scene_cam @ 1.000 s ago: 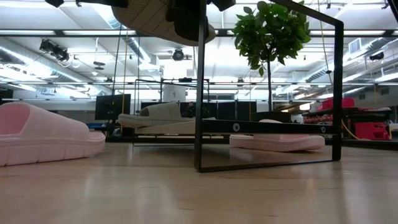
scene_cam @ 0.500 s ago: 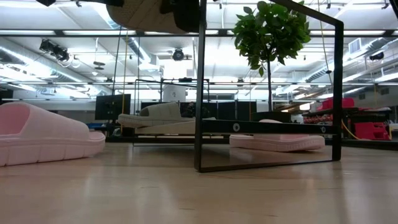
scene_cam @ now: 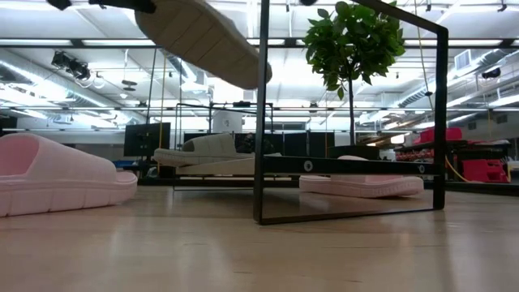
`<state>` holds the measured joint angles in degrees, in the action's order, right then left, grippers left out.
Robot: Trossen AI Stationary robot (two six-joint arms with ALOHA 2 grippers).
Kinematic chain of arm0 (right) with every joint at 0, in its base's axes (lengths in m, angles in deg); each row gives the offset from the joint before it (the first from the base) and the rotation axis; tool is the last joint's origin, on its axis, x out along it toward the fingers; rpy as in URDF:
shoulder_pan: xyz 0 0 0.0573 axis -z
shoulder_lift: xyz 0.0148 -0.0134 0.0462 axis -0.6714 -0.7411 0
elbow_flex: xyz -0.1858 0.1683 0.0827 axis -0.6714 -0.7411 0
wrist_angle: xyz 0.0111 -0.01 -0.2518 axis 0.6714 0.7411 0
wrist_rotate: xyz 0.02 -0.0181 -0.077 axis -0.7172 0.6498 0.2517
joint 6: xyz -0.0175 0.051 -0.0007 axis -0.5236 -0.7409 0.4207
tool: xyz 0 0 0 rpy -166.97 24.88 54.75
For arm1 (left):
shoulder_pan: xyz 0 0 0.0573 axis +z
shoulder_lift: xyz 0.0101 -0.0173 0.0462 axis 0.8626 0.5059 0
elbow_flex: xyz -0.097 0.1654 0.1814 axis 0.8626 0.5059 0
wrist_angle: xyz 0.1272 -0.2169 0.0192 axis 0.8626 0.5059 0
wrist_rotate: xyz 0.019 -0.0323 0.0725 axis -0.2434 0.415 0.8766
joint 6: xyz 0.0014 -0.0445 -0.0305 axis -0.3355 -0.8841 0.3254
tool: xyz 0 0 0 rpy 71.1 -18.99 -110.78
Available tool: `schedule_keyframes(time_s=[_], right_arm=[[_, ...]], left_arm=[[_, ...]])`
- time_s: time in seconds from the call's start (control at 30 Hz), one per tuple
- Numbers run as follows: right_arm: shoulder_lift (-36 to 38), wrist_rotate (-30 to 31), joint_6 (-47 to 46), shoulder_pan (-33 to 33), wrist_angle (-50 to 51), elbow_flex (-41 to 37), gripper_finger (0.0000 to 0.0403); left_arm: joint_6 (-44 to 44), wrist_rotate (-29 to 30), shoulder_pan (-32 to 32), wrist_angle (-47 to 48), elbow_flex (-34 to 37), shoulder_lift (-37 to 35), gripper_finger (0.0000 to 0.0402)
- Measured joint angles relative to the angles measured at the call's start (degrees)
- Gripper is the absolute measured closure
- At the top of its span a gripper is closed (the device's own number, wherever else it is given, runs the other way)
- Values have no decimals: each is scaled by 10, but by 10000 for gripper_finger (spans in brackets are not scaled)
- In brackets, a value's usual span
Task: Pick and place slides into the shelf
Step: Put the gray slides on the shelf
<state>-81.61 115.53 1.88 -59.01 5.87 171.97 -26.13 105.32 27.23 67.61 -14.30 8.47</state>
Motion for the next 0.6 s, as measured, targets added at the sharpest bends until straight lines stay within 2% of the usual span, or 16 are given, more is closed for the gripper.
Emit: schedule_keyframes(time_s=[0.13, 0.27, 0.4, 0.6], right_arm=[[36, -9, -8, -13, 96, 0, 87], [67, -2, -9, -27, 156, 0, 87], [85, 31, -2, -32, 183, 0, 96], [92, 43, 14, -33, 191, 0, 106]], left_arm=[[-30, -63, -3, 22, 0, -2, 372], [-28, -97, -12, 19, 0, -1, 364], [-12, -151, -13, 12, 0, -1, 361], [3, -166, -5, -10, 0, 29, 372]])
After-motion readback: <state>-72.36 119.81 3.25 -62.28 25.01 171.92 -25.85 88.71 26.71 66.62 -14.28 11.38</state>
